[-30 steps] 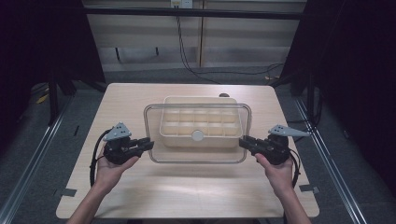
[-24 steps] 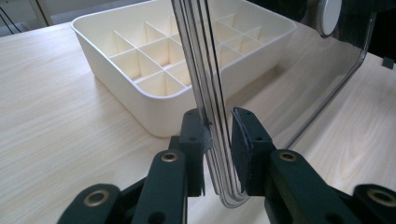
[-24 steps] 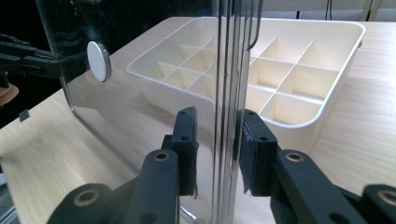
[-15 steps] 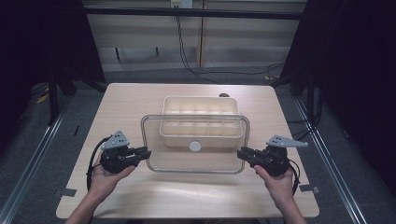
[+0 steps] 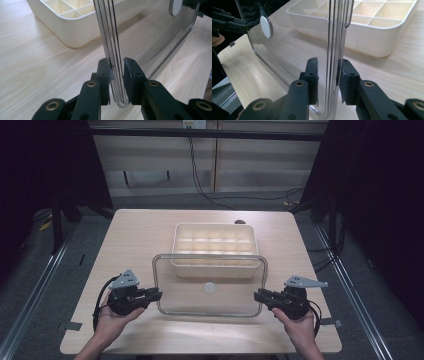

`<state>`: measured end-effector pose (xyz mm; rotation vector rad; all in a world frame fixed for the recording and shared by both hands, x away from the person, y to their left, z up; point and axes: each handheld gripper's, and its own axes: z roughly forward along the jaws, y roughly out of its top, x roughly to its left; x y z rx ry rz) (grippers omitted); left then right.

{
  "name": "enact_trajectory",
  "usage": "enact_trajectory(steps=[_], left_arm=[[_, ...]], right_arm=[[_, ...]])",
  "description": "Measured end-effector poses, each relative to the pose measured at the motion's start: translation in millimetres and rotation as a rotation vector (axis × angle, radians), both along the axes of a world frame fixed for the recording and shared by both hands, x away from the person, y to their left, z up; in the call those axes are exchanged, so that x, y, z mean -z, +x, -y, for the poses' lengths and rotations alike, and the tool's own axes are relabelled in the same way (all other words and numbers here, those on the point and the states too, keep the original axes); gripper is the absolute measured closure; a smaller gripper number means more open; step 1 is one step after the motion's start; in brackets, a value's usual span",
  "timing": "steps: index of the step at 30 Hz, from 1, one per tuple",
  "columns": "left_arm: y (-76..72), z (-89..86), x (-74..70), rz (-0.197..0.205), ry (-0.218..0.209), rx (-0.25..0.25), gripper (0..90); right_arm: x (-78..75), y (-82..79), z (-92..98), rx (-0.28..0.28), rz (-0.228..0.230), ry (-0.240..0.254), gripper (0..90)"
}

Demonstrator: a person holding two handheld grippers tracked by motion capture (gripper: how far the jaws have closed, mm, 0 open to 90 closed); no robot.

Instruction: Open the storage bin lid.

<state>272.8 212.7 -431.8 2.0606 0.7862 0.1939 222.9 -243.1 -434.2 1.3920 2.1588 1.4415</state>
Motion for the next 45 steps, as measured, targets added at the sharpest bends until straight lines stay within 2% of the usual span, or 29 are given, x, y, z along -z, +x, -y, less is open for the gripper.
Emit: enact_trajectory(steps=[7, 12, 18, 21, 24, 27, 33, 38, 45], left_arm=[[-9.1, 0.0, 3.8, -0.017, 0.013, 0.019, 75.9], [-17.6, -0.2, 8.7, -0.022, 0.019, 0.029, 75.9], [-23.1, -0.5, 10.6, -0.032, 0.016, 0.04, 76.1], [-27.5, 1.8, 15.2, -0.056, 0.028, 0.049, 76.1], [-32.3, 3.4, 15.9, -0.061, 0.027, 0.065, 75.6], [-33.3, 3.2, 17.3, -0.061, 0.02, 0.066, 74.9], [-35.1, 5.1, 20.7, -0.051, 0.037, 0.076, 72.4], [-32.4, 6.2, 26.1, -0.069, 0.041, 0.079, 69.9], [-26.7, 7.4, 31.2, -0.087, 0.036, 0.075, 68.6]], right_arm=[[5.4, -7.5, 0.6, -0.009, -0.022, 0.003, 71.0], [14.6, -14.5, 0.0, -0.008, -0.061, -0.004, 70.1], [15.8, -22.2, 0.5, -0.015, -0.069, -0.003, 70.3], [18.1, -28.1, 1.6, -0.019, -0.08, -0.009, 70.3], [20.9, -30.8, 3.7, -0.006, -0.089, -0.005, 69.6], [23.1, -32.0, 4.4, -0.003, -0.098, 0.004, 69.6], [26.6, -33.3, 3.9, -0.002, -0.105, 0.006, 69.7], [31.7, -29.8, 5.2, -0.007, -0.117, 0.007, 69.1], [36.4, -26.6, 5.6, 0.015, -0.125, 0.014, 66.8]])
